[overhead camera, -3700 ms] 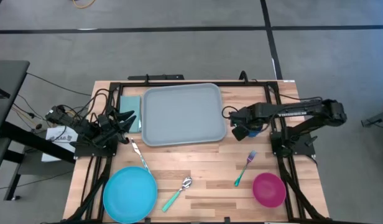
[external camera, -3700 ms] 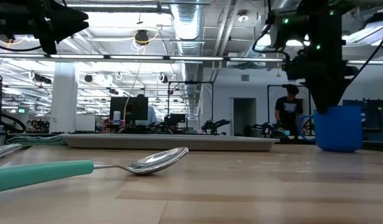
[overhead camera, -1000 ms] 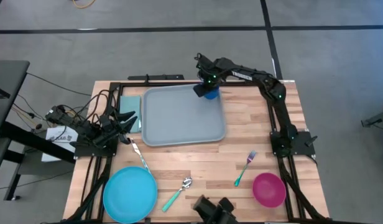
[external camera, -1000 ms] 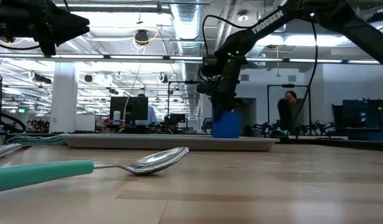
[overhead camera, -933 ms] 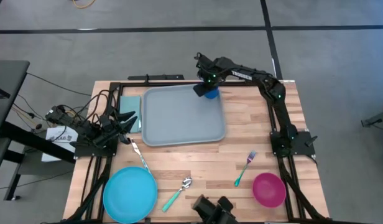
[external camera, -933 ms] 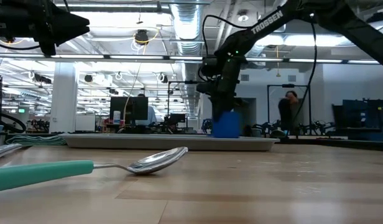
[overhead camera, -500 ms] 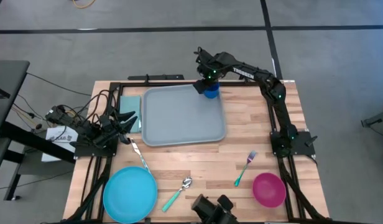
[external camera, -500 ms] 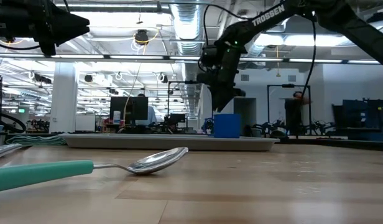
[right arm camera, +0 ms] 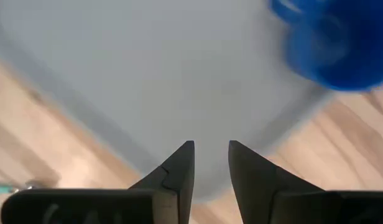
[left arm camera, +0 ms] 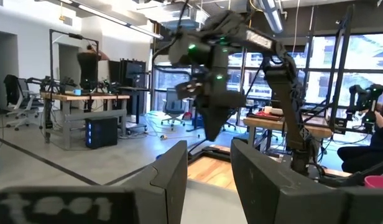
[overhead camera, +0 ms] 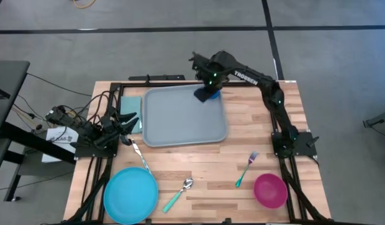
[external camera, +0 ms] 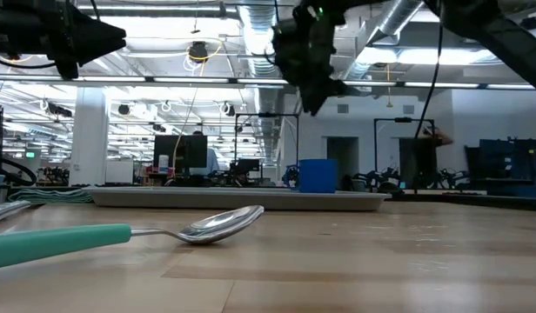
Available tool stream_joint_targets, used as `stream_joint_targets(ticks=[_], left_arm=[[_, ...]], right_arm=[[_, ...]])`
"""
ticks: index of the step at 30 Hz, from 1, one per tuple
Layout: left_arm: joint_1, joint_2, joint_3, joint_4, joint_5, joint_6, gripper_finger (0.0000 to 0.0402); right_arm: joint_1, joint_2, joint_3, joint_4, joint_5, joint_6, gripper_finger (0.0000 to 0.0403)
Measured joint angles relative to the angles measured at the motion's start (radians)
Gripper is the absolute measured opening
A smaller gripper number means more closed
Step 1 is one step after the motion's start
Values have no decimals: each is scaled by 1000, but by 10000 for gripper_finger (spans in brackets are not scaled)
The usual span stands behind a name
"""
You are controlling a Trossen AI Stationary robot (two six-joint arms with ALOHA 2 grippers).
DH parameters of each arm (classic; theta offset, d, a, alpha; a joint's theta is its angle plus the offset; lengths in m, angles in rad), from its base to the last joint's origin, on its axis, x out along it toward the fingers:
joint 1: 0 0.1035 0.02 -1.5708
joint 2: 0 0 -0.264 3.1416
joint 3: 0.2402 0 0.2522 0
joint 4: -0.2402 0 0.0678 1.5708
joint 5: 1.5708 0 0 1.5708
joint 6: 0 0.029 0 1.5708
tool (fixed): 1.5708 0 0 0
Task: Set up tray
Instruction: Put the light blue plate on the gray tray
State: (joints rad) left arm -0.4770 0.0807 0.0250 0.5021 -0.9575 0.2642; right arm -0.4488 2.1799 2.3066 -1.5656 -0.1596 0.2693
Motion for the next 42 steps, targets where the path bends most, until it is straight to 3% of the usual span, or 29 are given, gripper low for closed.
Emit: stream_joint_targets(ticks=[6, 11, 14, 19, 22, 26, 30, 35, 38, 42], left_arm=[[0, 0, 0, 0, 17, -46, 112], [0, 0, 8, 31, 205, -38, 112], [-1, 6, 62, 28, 298, -40, 112], [0, 76, 195, -75, 306, -79, 112], [-1, 159, 307, -226, 299, -126, 112], [-1, 302, 523, -479, 256, -141, 112], [-1, 473, 798, -881, 239, -272, 112], [-1, 695, 1107, -1424, 336, -466, 112], [-2, 808, 1222, -1667, 398, -545, 112], [-1, 910, 1277, -1836, 433, -662, 112]], right_arm=[[143, -21, -1, -6, 1, -7, 93], [248, -29, -2, -5, 1, -13, 93], [295, -31, -2, -5, 0, -16, 93], [356, -72, -2, -5, 8, 1, 93], [400, -113, -2, -5, 31, 2, 93], [466, -179, -2, -5, 139, -6, 93], [543, -244, -32, 27, 285, 9, 93], [633, -302, -137, 51, 296, -7, 93], [677, -341, -237, 136, 317, -16, 93], [728, -412, -411, 312, 321, -39, 93]])
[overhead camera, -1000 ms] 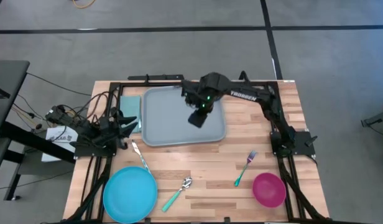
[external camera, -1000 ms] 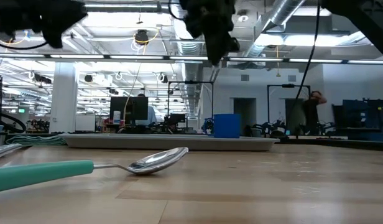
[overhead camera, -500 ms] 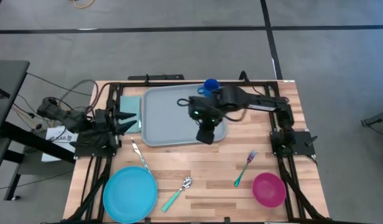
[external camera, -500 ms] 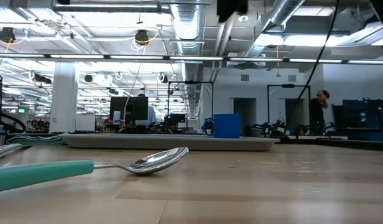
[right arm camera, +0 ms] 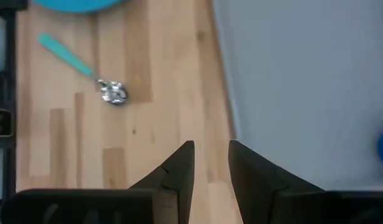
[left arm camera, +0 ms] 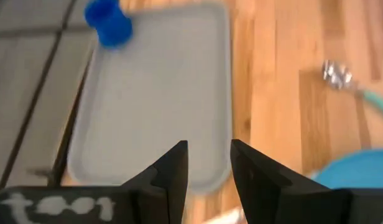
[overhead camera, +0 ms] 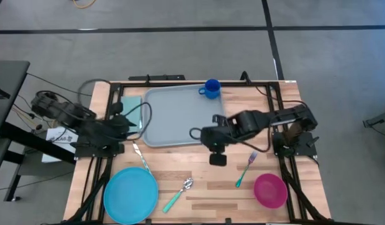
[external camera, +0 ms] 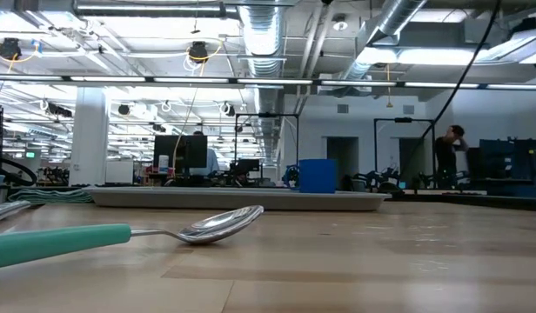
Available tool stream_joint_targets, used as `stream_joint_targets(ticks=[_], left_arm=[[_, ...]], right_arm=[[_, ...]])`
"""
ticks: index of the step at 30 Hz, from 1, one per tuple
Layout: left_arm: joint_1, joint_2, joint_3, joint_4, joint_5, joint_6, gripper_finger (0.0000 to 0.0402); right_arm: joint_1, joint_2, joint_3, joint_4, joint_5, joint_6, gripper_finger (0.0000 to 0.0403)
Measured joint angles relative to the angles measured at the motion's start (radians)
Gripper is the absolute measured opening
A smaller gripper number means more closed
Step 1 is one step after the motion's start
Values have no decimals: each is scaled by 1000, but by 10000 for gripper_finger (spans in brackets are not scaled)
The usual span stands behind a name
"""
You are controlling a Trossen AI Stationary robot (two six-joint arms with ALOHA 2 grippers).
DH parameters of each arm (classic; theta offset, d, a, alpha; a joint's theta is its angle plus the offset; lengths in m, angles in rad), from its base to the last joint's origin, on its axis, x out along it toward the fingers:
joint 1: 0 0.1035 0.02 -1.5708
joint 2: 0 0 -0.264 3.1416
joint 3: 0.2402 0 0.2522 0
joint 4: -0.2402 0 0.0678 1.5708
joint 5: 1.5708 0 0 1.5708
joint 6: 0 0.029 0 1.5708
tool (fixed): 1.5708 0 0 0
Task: Set up tray
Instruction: Put the light blue plate on the gray tray
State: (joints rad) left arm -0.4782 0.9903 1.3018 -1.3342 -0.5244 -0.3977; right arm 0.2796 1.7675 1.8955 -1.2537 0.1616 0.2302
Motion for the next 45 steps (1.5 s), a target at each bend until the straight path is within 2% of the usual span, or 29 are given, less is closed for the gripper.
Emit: stream_joint_targets(ticks=[6, 9, 15, 20, 24, 31, 38, 45], left_arm=[[-7, 76, -33, -76, 197, -75, 112], [-32, 95, -53, -60, 227, -85, 112], [-86, 144, -130, 30, 234, -134, 112], [-152, 180, -238, 139, 328, -155, 112], [-190, 210, -300, 206, 343, -170, 112], [-203, 276, -389, 288, 338, -143, 112], [-200, 333, -477, 430, 365, -4, 112], [-149, 339, -525, 511, 393, 23, 112]], right_arm=[[52, -172, -353, 216, 28, 71, 93], [71, -280, -559, 390, 76, 130, 93], [127, -443, -969, 1007, 104, 124, 93], [178, -448, -1195, 1487, 104, 98, 93], [190, -404, -1248, 1637, 102, 87, 93], [142, -387, -1249, 1636, 102, 105, 93], [116, -388, -1249, 1629, 102, 110, 93], [116, -388, -1249, 1625, 98, 102, 93]])
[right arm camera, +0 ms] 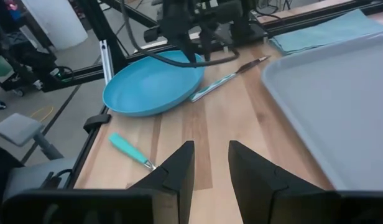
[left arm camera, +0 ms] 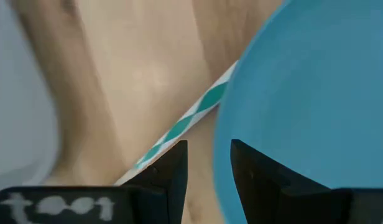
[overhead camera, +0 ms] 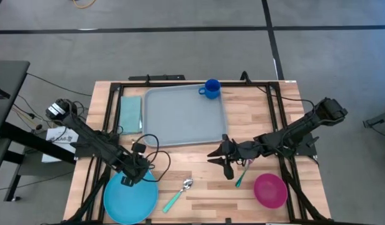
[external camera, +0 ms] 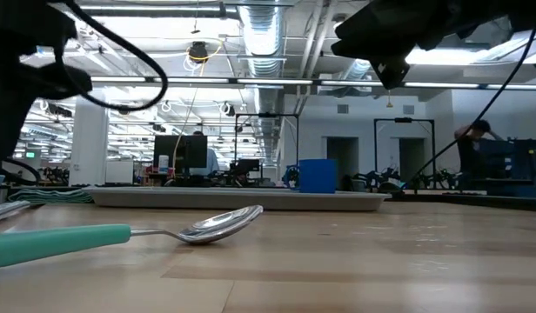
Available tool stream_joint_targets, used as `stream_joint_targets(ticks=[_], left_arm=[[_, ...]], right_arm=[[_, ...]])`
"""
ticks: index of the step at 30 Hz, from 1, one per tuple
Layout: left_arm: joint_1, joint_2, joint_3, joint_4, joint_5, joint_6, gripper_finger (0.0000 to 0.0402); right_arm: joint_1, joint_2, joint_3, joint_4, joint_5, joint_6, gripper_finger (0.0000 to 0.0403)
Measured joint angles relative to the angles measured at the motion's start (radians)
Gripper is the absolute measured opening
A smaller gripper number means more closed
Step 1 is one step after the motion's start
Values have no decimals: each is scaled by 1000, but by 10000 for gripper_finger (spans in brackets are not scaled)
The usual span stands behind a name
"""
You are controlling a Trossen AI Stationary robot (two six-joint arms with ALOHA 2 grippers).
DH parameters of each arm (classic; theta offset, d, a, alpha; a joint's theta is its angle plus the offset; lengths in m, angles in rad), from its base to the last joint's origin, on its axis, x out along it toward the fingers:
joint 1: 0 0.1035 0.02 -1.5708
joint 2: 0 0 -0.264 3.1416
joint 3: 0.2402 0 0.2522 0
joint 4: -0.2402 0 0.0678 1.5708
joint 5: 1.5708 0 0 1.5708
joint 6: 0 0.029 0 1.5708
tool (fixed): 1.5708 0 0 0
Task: Set up tray
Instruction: Put the light blue plate on the gray tray
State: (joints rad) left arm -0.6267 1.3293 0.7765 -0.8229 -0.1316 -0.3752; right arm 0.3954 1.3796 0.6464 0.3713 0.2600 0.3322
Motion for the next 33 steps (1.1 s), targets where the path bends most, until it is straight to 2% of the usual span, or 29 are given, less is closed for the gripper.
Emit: stream_joint_targets(ticks=[5, 11, 24, 27, 31, 33], left_arm=[[31, 0, -69, 111, 45, 0, 112], [62, 0, -125, 126, 47, 3, 112], [75, -1, -139, 236, 144, 17, 108], [78, -1, -172, 281, 144, 19, 84], [79, -4, -190, 268, 146, 24, 23], [79, -5, -185, 261, 146, 22, 11]], right_arm=[[0, 0, 0, -5, 0, -31, 93], [0, 0, 0, -14, 0, -35, 93], [0, 0, 1, -15, 0, -36, 93], [0, 0, 1, -23, 0, -36, 93], [0, -1, 1, -31, 0, -36, 93], [0, 0, 1, -35, 0, -36, 93]])
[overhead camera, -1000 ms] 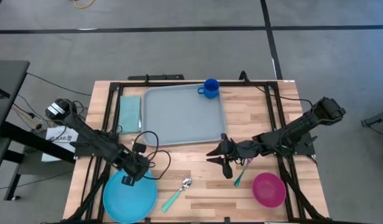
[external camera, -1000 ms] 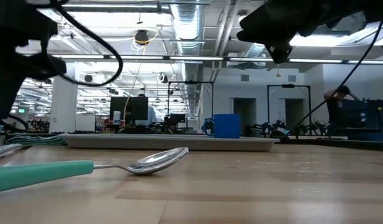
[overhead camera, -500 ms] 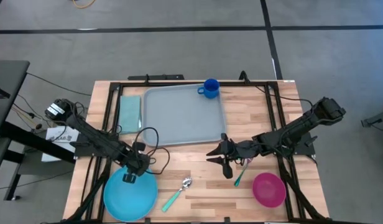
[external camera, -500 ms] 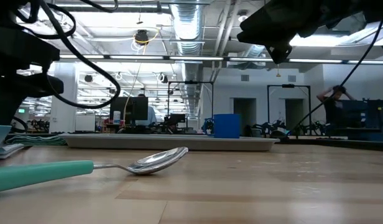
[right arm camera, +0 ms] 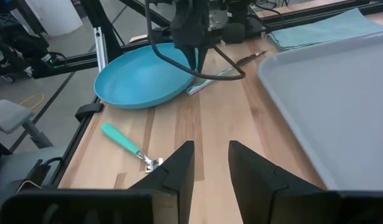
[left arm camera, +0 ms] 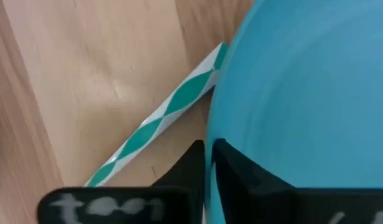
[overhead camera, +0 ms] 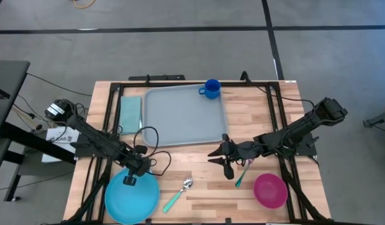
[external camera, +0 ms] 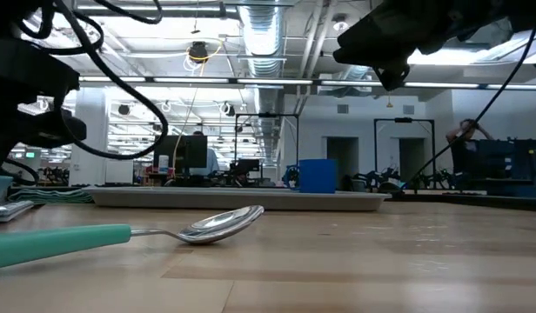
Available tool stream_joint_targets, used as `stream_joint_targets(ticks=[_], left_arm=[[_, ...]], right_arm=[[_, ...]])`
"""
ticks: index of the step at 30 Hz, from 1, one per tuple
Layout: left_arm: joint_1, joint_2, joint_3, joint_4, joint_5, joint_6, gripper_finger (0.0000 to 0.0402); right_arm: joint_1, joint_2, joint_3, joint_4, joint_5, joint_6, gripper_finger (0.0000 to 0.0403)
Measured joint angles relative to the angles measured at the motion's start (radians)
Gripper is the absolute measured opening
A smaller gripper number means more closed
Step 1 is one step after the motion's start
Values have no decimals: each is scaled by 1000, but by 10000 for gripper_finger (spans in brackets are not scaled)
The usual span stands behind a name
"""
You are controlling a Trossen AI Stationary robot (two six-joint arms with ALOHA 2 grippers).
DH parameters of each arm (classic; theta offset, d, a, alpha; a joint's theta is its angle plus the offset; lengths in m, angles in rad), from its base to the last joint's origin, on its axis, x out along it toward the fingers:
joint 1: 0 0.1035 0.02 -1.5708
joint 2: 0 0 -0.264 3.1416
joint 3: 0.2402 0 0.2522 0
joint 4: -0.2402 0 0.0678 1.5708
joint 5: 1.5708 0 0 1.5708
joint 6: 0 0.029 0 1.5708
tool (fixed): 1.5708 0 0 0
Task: Set up tray
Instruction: Put the light blue plate on the gray tray
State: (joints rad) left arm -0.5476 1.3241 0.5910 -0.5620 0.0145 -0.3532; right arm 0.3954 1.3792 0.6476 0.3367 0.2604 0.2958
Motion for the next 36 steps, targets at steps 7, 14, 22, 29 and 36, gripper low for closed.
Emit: stream_joint_targets(ticks=[7, 14, 22, 29, 36], left_arm=[[0, 4, 123, -57, -36, 0, 3], [33, 4, 339, -129, -350, 10, 0], [233, 4, 502, -137, -566, 32, 0], [534, 5, 512, -118, -539, 107, 0], [818, 85, 515, 27, -288, 137, 0]], right_arm=[[0, 0, 0, 0, 1, 1, 93], [0, 0, 0, 0, 3, 1, 93], [0, 0, 0, 0, 3, 1, 93], [-7, 0, 0, 0, 3, 0, 93], [-42, -1, 0, -20, 3, 1, 93]])
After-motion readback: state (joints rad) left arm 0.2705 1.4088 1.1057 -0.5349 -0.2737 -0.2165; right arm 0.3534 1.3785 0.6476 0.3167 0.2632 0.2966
